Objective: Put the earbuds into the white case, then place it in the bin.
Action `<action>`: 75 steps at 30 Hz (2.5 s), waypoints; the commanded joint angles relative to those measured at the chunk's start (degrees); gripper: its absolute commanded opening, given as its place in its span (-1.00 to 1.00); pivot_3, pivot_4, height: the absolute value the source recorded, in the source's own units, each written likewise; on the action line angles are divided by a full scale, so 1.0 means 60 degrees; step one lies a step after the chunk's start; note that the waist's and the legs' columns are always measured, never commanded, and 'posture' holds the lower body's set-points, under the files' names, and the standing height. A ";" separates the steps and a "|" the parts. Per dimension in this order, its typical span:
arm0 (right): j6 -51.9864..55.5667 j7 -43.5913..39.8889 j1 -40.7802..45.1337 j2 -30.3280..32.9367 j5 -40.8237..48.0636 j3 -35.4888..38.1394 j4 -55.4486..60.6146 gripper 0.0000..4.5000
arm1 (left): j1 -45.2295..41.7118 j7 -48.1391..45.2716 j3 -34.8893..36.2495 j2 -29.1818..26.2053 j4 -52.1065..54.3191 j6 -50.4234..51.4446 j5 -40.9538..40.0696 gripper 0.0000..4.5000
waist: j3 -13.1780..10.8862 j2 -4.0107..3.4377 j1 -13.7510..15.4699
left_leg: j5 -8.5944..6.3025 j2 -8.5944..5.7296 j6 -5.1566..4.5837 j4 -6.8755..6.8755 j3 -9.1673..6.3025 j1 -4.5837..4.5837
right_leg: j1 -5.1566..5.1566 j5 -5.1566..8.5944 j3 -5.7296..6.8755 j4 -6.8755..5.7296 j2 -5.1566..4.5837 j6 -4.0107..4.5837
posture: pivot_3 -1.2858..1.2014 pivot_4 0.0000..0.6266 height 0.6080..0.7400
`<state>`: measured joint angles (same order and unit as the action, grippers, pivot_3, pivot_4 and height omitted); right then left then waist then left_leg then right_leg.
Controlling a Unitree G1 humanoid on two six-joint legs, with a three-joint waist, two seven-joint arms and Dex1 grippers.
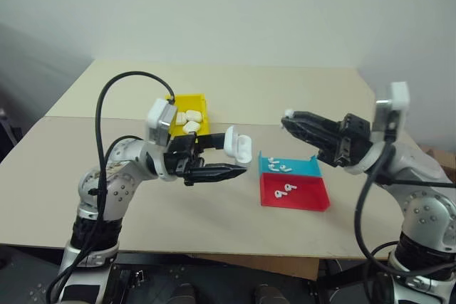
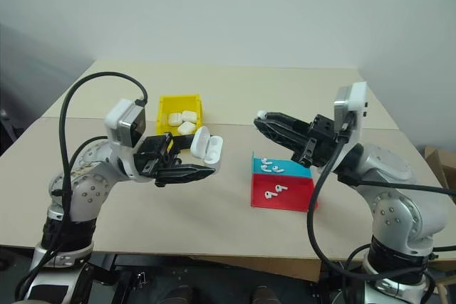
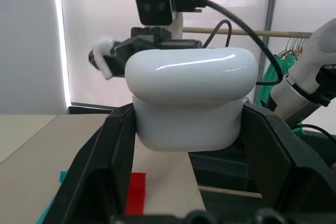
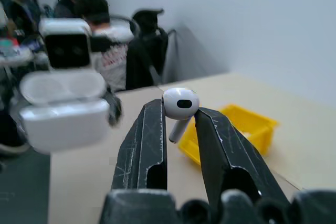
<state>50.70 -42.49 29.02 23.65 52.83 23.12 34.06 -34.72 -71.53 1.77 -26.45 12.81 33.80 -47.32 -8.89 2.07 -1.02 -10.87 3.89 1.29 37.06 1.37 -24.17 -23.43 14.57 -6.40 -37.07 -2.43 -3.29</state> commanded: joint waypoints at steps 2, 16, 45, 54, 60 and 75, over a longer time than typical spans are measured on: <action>-0.0095 0.1140 0.0422 -0.0143 0.1319 -0.0462 0.0674 -0.71 | -0.0553 -0.0413 -0.0269 0.0140 -0.0322 -0.0366 0.0079 0.23 | 0.0000 -0.0001 -0.0044 | 0.0000 0.0000 0.0000 -0.0001 0.0000 0.0000 | -0.0001 0.0000 -0.0001 0.0000 0.0000 0.0000 | 0.03 -0.52 1.00; -0.0890 0.1115 -0.0058 0.1127 0.0358 -0.2095 0.0529 -0.71 | -0.0720 -0.0673 -0.0313 0.0250 -0.0609 -0.0574 0.0245 0.23 | 0.0000 0.0000 -0.0231 | 0.0000 0.0000 0.0000 -0.0007 -0.0005 -0.0004 | -0.0003 0.0004 0.0003 0.0005 0.0000 0.0002 | 0.03 -0.52 1.00; -0.4108 -0.2848 0.1339 0.4705 -0.4137 -0.4194 -0.4528 0.49 | -0.0125 -0.0342 0.0208 -0.0443 -0.0140 -0.0638 0.0278 0.23 | -0.0003 -0.0002 -0.0274 | 0.0000 0.0000 -0.0001 -0.0022 0.0000 0.0001 | -0.0010 0.0010 -0.0001 0.0013 0.0000 0.0007 | 0.03 -0.52 1.00; -0.9589 -0.4719 0.4605 0.3506 -0.9273 -0.7944 -1.1010 0.49 | 0.0361 0.0113 0.0529 -0.0690 0.0313 -0.0698 0.0243 0.23 | -0.0013 -0.0007 -0.0311 | 0.0000 -0.0001 0.0000 -0.0031 0.0027 -0.0032 | -0.0074 0.0007 -0.0029 0.0005 0.0001 0.0008 | 0.03 -0.52 1.00; -1.1721 -0.5337 0.6325 0.2239 -1.0998 -0.9008 -1.4265 0.49 | 0.0586 0.0265 0.0710 -0.0891 0.0586 -0.0677 0.0137 0.23 | -0.0018 -0.0013 -0.0291 | 0.0001 -0.0001 0.0002 -0.0033 0.0029 -0.0060 | -0.0106 0.0004 -0.0030 -0.0001 -0.0001 0.0013 | 0.03 -0.52 1.00; -1.3022 -0.4669 0.7437 0.1009 -1.2705 -0.9163 -1.7230 0.09 | 0.1133 0.0840 0.1011 -0.1265 0.1342 -0.0571 -0.0185 0.23 | -0.0021 -0.0019 -0.0304 | 0.0006 0.0000 0.0010 -0.0033 0.0028 -0.0047 | -0.0100 0.0000 -0.0026 -0.0017 -0.0001 0.0018 | 0.03 -0.52 1.00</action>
<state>-26.34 -70.69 72.55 29.85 -22.96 -32.92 -68.81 -28.02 -66.85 6.37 -33.52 18.97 30.92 -47.27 -9.01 1.96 -2.84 -10.83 3.89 1.35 36.86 1.54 -24.43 -24.02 14.57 -6.56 -37.18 -2.44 -3.18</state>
